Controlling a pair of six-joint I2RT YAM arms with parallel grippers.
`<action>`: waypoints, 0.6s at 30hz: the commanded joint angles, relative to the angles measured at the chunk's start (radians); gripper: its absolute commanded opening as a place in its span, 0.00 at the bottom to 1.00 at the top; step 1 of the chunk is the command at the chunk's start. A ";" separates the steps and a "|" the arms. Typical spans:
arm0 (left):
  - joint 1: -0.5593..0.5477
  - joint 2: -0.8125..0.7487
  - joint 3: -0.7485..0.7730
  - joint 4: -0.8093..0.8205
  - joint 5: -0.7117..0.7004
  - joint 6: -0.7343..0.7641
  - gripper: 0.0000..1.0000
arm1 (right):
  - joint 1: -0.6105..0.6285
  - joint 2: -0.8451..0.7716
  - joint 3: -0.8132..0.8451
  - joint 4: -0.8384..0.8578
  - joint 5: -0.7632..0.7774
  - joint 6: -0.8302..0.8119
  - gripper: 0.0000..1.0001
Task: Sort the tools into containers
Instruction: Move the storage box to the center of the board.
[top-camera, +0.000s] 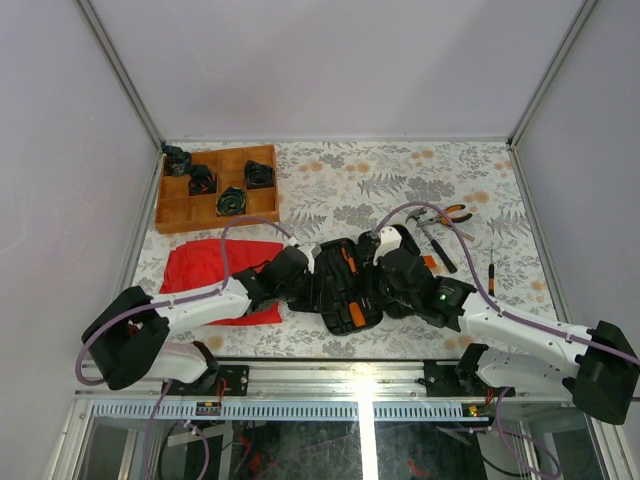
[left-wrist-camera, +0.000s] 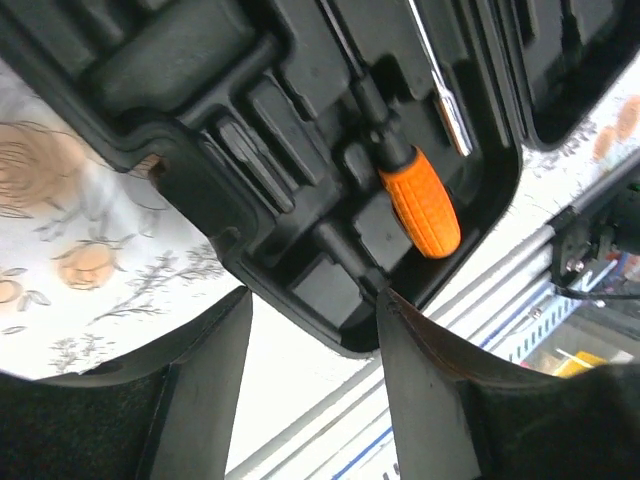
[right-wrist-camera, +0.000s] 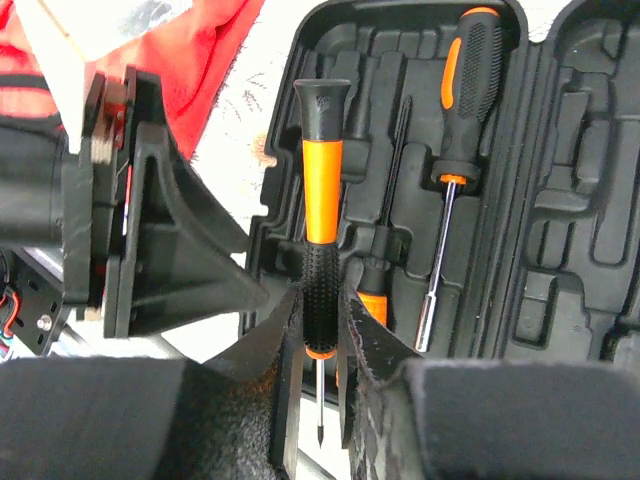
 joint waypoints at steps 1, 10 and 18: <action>-0.023 -0.052 -0.026 0.093 -0.010 -0.047 0.51 | -0.001 -0.013 -0.002 0.012 0.076 0.051 0.00; 0.168 -0.338 -0.082 -0.062 -0.139 -0.048 0.57 | -0.001 0.160 0.141 -0.052 0.036 0.026 0.00; 0.252 -0.416 0.156 -0.411 -0.276 0.105 0.58 | -0.002 0.410 0.345 -0.051 0.012 0.019 0.00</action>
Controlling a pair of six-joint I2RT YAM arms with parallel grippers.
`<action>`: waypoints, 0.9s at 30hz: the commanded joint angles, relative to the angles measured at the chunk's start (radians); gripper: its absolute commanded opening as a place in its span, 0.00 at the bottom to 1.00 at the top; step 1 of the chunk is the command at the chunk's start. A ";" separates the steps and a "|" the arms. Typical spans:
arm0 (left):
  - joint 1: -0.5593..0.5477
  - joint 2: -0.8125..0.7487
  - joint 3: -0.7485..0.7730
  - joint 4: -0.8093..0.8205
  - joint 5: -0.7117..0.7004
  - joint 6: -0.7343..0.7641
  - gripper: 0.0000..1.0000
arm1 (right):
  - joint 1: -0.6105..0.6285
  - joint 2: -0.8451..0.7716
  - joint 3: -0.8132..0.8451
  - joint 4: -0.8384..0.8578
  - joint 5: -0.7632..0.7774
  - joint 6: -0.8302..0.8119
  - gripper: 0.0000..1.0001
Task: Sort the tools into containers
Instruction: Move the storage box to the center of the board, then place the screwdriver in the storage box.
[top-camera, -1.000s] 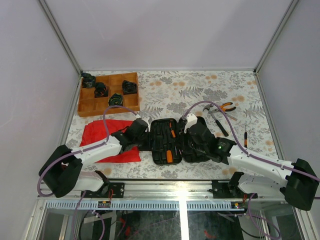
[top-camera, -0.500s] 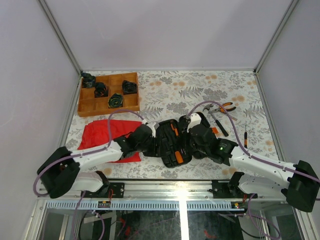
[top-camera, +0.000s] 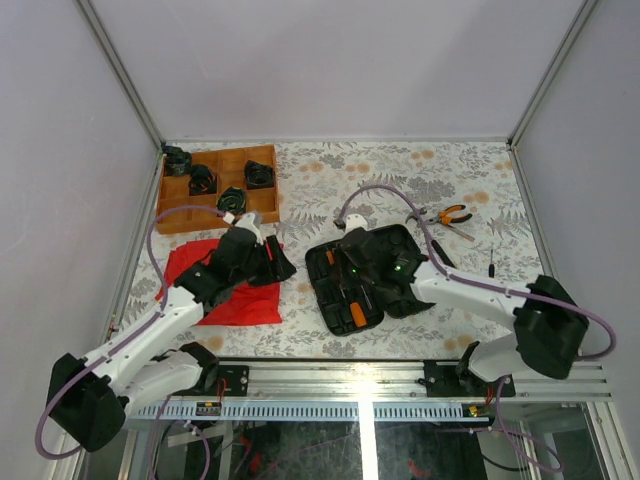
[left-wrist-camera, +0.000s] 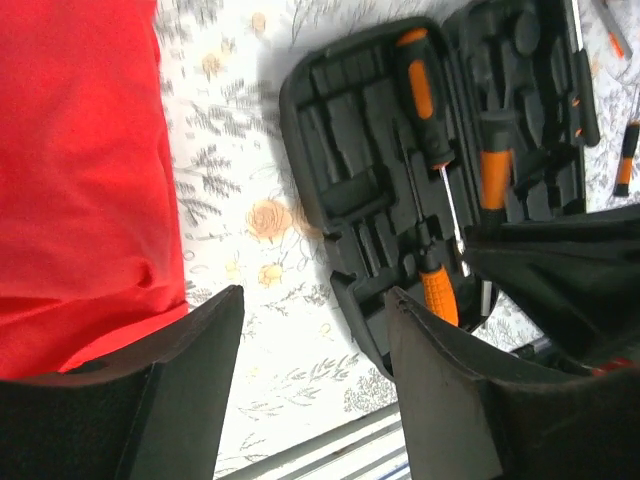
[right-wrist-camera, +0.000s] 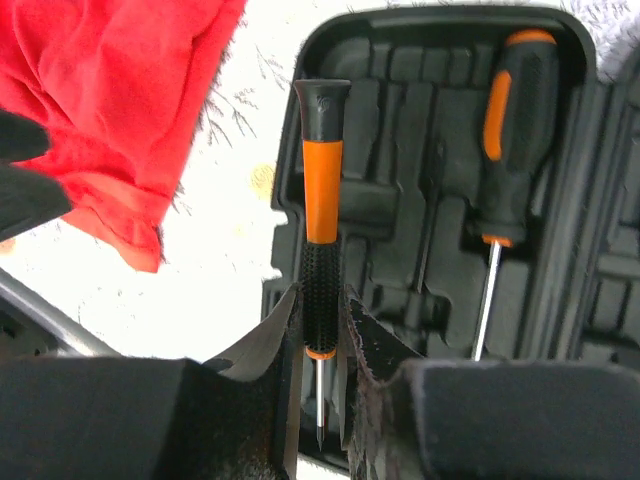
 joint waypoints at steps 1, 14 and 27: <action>0.012 -0.053 0.190 -0.218 -0.129 0.145 0.58 | -0.001 0.108 0.136 0.017 0.018 0.007 0.00; 0.012 -0.167 0.214 -0.222 -0.258 0.274 0.63 | -0.016 0.382 0.327 -0.097 -0.024 -0.003 0.03; 0.013 -0.102 0.228 -0.239 -0.231 0.277 0.63 | -0.020 0.447 0.355 -0.155 -0.062 0.015 0.07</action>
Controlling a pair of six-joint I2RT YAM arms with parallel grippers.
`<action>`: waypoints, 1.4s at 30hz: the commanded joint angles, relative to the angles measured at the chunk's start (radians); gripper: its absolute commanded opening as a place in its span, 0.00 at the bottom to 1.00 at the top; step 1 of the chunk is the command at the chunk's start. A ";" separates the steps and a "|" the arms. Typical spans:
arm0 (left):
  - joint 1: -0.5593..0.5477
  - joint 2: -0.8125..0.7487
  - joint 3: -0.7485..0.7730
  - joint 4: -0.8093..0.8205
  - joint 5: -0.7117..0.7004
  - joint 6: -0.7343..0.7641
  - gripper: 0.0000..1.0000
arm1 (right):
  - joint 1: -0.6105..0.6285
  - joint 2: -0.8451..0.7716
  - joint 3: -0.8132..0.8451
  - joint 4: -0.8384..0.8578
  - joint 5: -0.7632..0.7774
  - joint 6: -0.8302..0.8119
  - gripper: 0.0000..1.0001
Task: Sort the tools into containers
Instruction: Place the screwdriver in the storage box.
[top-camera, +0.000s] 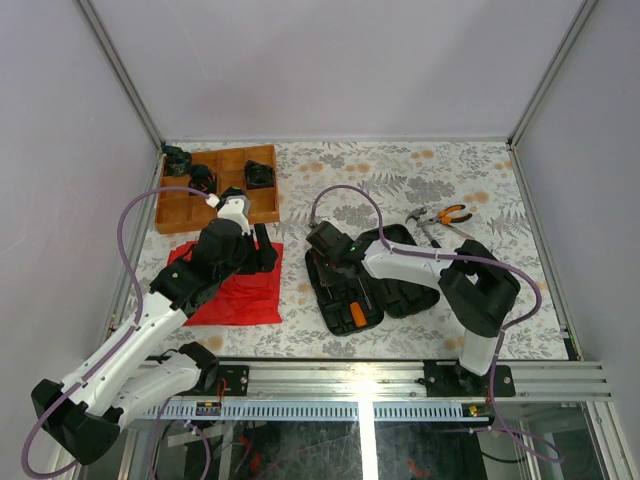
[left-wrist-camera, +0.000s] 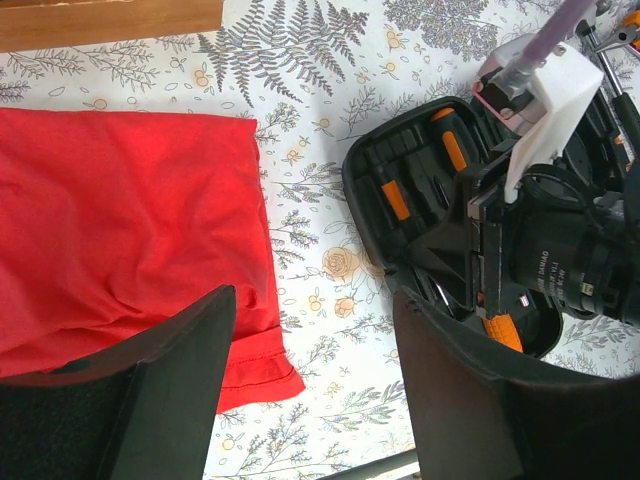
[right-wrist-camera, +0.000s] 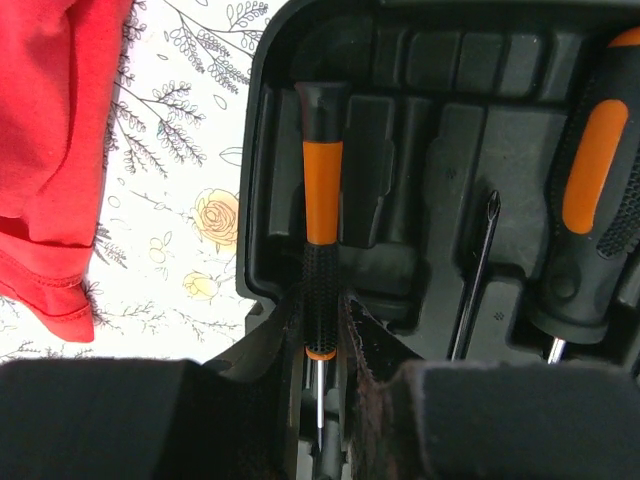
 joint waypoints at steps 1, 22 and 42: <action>0.007 -0.004 0.008 0.004 -0.014 0.021 0.63 | -0.012 0.027 0.057 -0.017 -0.031 0.007 0.07; 0.007 0.019 0.003 0.026 0.026 0.039 0.64 | -0.054 0.045 0.051 0.068 -0.084 0.013 0.20; 0.006 0.013 0.005 0.016 0.004 0.041 0.64 | -0.073 -0.015 0.025 0.069 -0.063 0.008 0.35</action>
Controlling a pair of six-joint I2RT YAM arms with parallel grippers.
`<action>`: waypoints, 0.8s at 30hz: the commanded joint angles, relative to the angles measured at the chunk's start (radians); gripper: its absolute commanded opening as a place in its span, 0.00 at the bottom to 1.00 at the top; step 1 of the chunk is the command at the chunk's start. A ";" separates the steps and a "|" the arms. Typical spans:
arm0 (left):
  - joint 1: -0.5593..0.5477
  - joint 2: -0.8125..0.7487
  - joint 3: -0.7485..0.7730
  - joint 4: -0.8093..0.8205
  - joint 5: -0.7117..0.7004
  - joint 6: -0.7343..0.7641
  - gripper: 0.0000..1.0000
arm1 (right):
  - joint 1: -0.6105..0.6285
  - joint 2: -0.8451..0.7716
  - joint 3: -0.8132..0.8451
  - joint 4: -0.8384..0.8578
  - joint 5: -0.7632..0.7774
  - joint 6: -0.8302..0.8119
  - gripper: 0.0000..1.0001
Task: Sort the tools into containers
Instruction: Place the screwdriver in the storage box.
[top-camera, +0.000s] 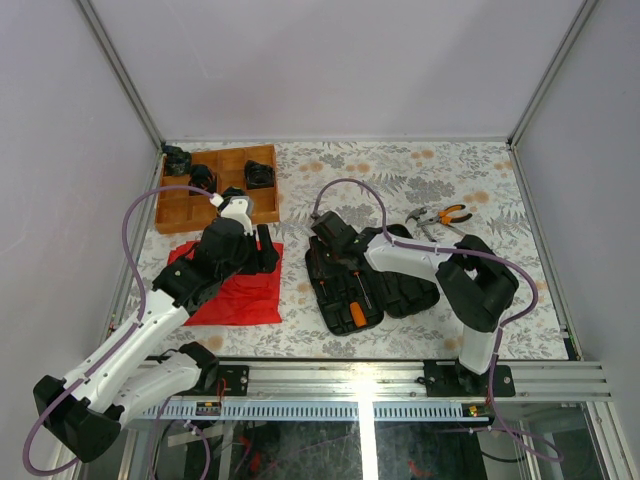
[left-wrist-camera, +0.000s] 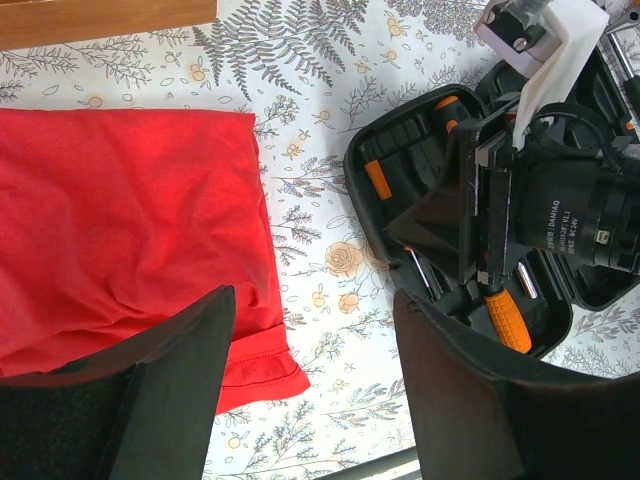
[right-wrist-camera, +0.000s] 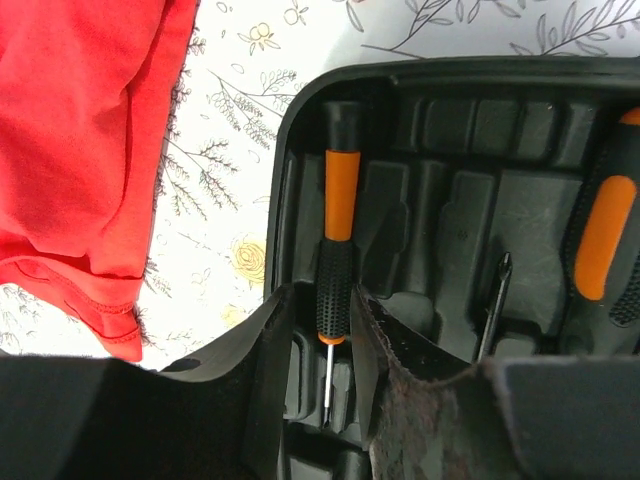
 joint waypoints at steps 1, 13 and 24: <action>0.007 -0.008 0.005 0.016 -0.017 0.017 0.64 | -0.015 -0.052 0.010 -0.019 0.053 -0.019 0.34; 0.007 -0.009 0.004 0.016 -0.020 0.016 0.64 | -0.015 -0.030 0.027 -0.043 0.049 -0.036 0.22; 0.007 0.001 0.004 0.016 -0.014 0.018 0.64 | -0.014 -0.009 0.034 -0.038 0.017 -0.036 0.17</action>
